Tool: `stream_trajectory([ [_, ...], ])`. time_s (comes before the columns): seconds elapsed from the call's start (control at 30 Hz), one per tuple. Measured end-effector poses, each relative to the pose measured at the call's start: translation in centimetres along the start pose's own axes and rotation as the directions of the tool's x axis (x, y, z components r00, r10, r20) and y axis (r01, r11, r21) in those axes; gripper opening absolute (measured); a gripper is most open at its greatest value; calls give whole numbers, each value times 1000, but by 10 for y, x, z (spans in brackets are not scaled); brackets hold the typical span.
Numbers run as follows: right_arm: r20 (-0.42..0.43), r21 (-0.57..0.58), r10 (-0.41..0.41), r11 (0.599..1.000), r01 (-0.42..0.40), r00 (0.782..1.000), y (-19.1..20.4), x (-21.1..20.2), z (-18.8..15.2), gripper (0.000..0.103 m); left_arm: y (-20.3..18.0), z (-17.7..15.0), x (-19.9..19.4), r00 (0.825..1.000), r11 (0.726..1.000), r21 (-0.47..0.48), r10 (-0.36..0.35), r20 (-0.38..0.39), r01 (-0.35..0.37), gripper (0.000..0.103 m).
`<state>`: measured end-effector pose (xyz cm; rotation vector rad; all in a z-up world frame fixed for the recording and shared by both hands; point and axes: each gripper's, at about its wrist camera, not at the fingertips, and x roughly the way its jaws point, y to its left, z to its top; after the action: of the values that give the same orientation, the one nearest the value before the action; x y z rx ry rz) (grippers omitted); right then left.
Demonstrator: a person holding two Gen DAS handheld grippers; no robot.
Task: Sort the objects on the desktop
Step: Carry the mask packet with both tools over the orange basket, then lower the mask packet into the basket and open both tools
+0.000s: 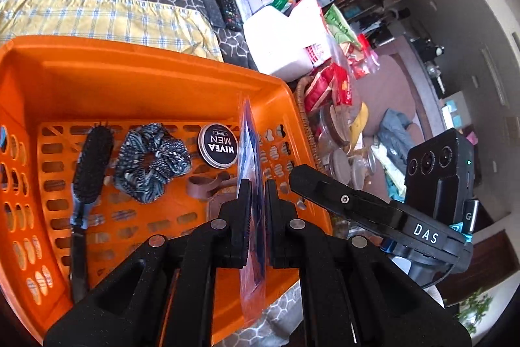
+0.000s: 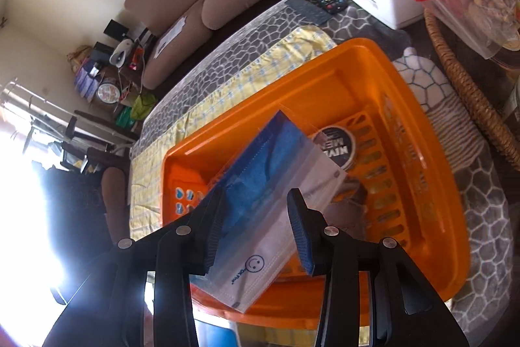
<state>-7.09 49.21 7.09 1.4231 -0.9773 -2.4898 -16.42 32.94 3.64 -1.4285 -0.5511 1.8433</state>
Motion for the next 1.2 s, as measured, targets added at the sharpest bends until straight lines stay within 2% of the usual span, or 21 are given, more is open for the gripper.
stream_trajectory([
  [0.13,5,-2,-22,1000,22,1000,-21,-7,7,41,-5,1,27,999,999,18,44,-32,-43,6],
  [0.27,4,-19,-44,999,44,999,-32,-8,8,41,-7,3,41,997,997,-8,73,-31,-74,6],
  [0.37,3,-32,-58,998,58,998,-35,-6,6,41,-5,5,48,996,996,-42,74,-39,-76,6],
  [0.47,2,-41,-51,998,51,999,-33,-6,2,41,-1,9,52,998,997,-73,32,-52,-36,6],
  [0.53,1,-54,-55,997,55,999,-30,-6,1,41,-1,13,49,999,997,-74,34,-38,-37,6],
  [0.6,5,-69,-68,995,69,998,-27,-8,-1,41,-3,20,45,998,997,-52,57,-23,-58,6],
  [0.7,4,-95,-99,991,99,995,-24,-9,-3,42,-10,29,47,990,991,36,132,-52,-131,6],
  [0.77,3,-105,-109,988,109,994,-21,-9,-5,42,-14,32,42,987,986,73,154,-40,-151,6],
  [0.9,-15,-114,-124,986,122,992,-20,-4,-8,43,-19,30,25,982,976,125,187,-39,-180,22],
  [1.1,-59,-121,-184,977,176,981,-16,2,-14,49,-10,19,-9,981,972,148,190,-31,-183,35],
  [1.2,-105,-121,-200,975,187,974,-18,9,-21,54,-4,12,-22,976,963,169,216,-29,-208,39],
])
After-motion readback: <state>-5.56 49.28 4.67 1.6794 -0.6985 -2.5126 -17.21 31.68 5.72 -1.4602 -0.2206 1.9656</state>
